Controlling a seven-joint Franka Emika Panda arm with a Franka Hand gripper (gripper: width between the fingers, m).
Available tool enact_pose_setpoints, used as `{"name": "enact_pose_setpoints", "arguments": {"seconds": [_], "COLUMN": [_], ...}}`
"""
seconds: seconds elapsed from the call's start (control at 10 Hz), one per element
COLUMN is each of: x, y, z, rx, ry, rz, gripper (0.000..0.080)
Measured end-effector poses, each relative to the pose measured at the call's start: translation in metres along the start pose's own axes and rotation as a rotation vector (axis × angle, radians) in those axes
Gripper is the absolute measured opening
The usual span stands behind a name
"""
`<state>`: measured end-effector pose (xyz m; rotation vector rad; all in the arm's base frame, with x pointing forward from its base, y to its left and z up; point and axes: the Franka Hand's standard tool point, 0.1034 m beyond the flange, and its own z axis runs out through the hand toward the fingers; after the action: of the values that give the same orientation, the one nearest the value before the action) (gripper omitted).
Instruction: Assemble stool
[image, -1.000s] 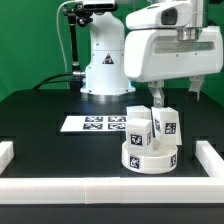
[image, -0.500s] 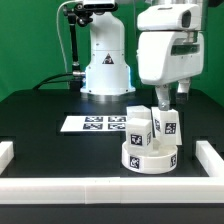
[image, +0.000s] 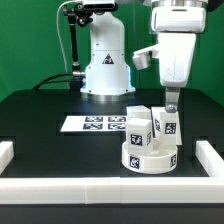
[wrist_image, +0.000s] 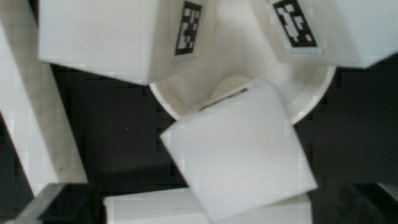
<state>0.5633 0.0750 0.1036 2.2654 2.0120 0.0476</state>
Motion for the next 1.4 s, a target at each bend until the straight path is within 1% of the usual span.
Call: {"name": "enact_pose_setpoints", "arguments": {"seconds": [0.4, 0.6, 0.7, 0.8, 0.9, 1.0, 1.1, 1.4], "x": [-0.0060, -0.0056, -0.0051, -0.0048, -0.0058, -0.0065, -0.0068, -0.0074], "y": [-0.0035, -0.0044, -0.0045, -0.0043, -0.0041, -0.0038, -0.0037, -0.0036], "z": [0.0095, 0.0109, 0.0111, 0.0111, 0.0112, 0.0111, 0.0111, 0.0112], "rx": [0.008, 0.010, 0.010, 0.010, 0.010, 0.009, 0.009, 0.008], "ry": [-0.048, -0.051, -0.051, -0.051, -0.052, -0.052, -0.052, -0.052], "rz": [-0.241, -0.223, -0.212, -0.207, -0.205, -0.200, -0.197, -0.150], "gripper": [0.0648, 0.0648, 0.0626, 0.0626, 0.0453, 0.0453, 0.0337, 0.0337]}}
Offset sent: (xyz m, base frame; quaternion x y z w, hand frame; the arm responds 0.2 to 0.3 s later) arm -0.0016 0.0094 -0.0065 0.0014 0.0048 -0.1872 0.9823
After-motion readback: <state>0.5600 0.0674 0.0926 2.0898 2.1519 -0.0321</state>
